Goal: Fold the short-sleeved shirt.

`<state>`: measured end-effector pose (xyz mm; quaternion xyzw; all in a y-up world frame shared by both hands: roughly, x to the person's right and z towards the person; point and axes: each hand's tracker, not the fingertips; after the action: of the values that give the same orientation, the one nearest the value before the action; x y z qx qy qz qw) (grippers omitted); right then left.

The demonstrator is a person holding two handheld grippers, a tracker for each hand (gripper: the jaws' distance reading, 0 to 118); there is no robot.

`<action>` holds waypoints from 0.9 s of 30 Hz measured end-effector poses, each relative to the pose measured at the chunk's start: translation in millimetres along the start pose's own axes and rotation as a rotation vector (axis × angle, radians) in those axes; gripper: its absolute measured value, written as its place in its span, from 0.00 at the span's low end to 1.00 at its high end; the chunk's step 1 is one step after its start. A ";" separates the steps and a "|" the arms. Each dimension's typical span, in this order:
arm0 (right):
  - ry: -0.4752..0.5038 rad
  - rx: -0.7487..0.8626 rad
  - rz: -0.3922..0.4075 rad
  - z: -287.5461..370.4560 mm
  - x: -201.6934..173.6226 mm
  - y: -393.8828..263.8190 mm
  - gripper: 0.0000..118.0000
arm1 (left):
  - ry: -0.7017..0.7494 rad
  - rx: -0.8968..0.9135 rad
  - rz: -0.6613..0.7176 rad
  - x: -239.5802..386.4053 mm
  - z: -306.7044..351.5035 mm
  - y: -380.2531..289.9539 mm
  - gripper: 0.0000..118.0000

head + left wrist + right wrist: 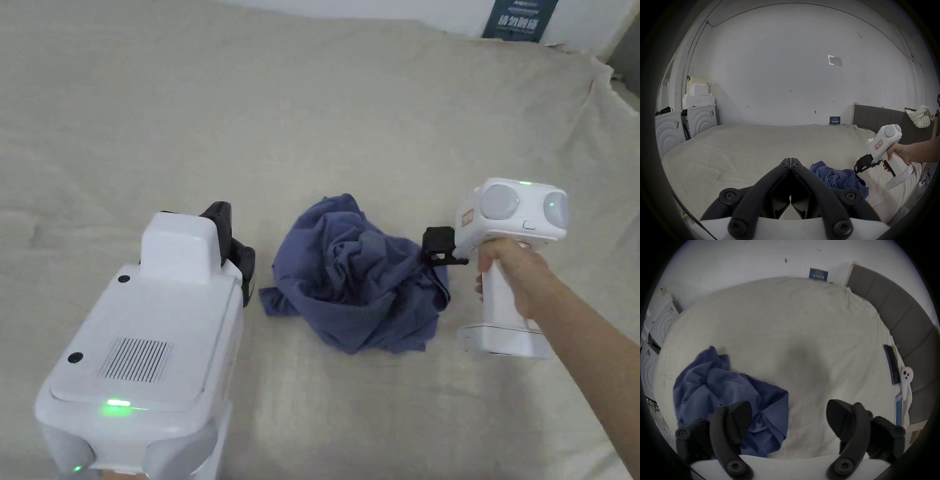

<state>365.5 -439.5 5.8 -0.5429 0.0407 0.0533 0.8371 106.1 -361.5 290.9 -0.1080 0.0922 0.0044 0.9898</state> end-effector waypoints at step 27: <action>0.056 0.078 0.020 32.7 14.5 -12.3 0.04 | -0.044 -0.856 0.063 -15.7 -161.4 -57.3 1.00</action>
<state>381.8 -413.9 28.5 -0.5108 0.0714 0.0449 0.8556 63.0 -452.0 151.1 -0.5061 0.0643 0.0749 0.8568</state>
